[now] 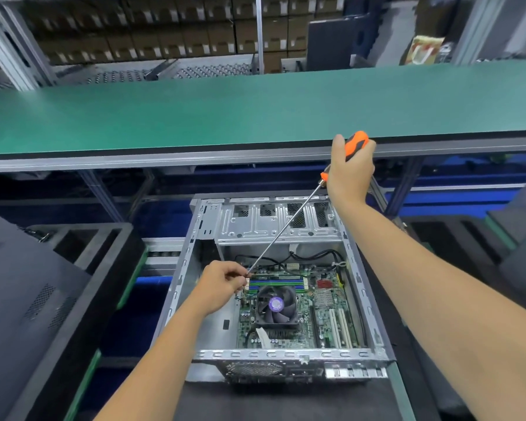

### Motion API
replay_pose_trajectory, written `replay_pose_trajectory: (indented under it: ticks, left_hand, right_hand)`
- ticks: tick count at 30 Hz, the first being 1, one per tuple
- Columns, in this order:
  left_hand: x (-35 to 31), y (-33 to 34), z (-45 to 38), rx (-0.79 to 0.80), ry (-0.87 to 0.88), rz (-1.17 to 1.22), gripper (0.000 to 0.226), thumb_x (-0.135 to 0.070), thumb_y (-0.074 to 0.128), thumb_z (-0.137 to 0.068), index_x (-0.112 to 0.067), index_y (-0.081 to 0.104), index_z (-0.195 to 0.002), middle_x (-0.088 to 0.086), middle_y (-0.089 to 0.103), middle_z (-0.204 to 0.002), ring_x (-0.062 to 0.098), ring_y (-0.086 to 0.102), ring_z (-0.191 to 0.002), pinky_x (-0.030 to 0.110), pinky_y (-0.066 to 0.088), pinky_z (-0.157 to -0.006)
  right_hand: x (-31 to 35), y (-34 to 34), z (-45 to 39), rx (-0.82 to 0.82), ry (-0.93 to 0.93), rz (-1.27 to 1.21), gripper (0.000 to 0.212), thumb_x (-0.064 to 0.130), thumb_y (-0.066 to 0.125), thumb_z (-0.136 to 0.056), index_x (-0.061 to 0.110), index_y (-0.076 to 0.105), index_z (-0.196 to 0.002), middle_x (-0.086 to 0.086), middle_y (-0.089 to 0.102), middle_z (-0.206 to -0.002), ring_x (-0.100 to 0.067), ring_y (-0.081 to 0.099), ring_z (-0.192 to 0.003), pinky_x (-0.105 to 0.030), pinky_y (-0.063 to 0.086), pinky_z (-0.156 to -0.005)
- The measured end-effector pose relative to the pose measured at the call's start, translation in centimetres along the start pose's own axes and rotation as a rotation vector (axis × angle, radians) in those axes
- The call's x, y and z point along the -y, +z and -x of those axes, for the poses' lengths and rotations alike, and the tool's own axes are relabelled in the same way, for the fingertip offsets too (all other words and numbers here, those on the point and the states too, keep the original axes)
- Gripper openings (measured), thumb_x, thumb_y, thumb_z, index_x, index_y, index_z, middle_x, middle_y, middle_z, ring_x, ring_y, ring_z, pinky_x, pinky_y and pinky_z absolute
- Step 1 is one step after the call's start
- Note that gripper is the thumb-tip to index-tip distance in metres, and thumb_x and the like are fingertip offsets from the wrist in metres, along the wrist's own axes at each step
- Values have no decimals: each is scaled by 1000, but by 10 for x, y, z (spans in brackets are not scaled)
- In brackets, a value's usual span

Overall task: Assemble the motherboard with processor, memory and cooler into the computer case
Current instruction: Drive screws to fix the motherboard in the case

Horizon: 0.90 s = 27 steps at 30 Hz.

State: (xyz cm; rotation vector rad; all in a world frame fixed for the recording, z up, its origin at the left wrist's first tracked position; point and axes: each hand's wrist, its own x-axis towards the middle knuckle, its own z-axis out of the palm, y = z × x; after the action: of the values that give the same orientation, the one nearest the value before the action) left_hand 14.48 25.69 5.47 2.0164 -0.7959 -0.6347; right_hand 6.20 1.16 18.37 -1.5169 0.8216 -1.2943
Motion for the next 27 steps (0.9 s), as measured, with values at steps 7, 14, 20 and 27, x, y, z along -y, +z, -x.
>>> replay_pose_trajectory:
  ticks: [7, 14, 20, 27]
  left_hand:
    - [-3, -1, 2, -27, 34, 120, 33, 4, 56, -89, -25, 71, -88, -6, 72, -83, 2, 62, -72, 16, 51, -68]
    - [-5, -2, 6, 30, 45, 64, 35, 5, 53, -90, -25, 71, -88, -7, 68, -81, 5, 58, -75, 17, 49, -70]
    - [-5, -5, 7, 49, 81, 57, 29, -1, 65, -86, -29, 73, -87, -9, 73, -87, 17, 66, -88, 27, 55, -81]
    - [-3, -5, 8, 84, 48, 28, 21, -7, 69, -84, -27, 73, -89, -4, 69, -84, 8, 61, -75, 25, 54, -79]
  right_hand:
    - [19, -1, -2, 29, -37, -64, 25, 31, 53, -97, 12, 38, -91, 5, 43, -70, 0, 45, -48, -25, 51, -46]
    - [36, 1, 5, 129, -85, -6, 27, 34, 54, -96, 14, 38, -88, 5, 41, -71, -5, 45, -56, -50, 56, -62]
    - [48, 7, 10, 197, -190, -46, 27, 33, 53, -97, 20, 35, -82, 10, 37, -66, -5, 41, -53, -24, 49, -50]
    - [52, 16, 17, 193, -263, -47, 27, 30, 53, -98, 10, 36, -91, 9, 37, -65, -2, 42, -46, -24, 47, -46]
